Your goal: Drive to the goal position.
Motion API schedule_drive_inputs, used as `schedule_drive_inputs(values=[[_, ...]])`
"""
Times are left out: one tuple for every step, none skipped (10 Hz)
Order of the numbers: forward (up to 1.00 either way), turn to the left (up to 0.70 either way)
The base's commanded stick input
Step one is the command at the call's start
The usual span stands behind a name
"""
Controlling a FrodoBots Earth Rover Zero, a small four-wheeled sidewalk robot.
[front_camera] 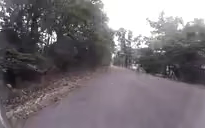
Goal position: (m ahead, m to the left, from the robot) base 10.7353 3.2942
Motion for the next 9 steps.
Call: schedule_drive_inputs(values=[[0.7,-0.34],[0.7,-0.34],[0.7,-0.34],[0.7,-0.05],[0.7,0.0],[0.7,0.0],[0.7,0.0],[0.7,0.0],[0.7,0.0]])
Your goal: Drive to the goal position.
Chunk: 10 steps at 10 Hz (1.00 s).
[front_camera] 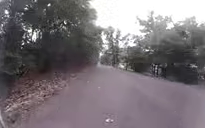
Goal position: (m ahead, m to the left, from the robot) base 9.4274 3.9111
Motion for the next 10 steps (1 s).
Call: schedule_drive_inputs(values=[[0.7,0.0],[0.7,0.0],[0.7,0.0],[0.7,0.0],[0.7,0.0],[0.7,0.0],[0.7,0.0],[0.7,0.0],[0.7,0.0],[0.7,0.0]])
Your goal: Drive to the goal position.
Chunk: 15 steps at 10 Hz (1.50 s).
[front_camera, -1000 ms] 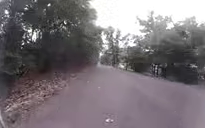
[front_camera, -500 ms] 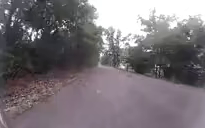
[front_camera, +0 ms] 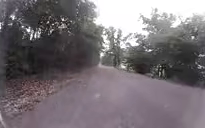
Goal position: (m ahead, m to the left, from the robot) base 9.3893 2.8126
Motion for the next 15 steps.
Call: schedule_drive_inputs(values=[[0.7,0.0],[0.7,0.0],[0.7,0.0],[0.7,0.0],[0.7,0.0],[0.7,0.0],[0.7,0.0],[0.7,0.0],[0.7,0.0],[0.7,0.0],[0.7,0.0],[0.7,0.0],[0.7,0.0],[0.7,0.0],[0.7,0.0]])
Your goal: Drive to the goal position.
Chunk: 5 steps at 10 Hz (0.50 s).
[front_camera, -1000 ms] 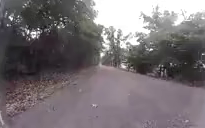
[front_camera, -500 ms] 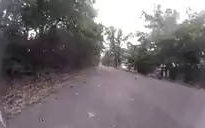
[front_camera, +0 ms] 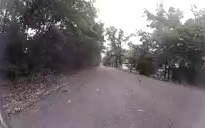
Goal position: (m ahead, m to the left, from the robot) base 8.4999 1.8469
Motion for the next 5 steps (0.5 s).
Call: schedule_drive_inputs(values=[[0.7,0.0],[0.7,0.0],[0.7,0.0],[0.7,0.0],[0.7,0.0]])
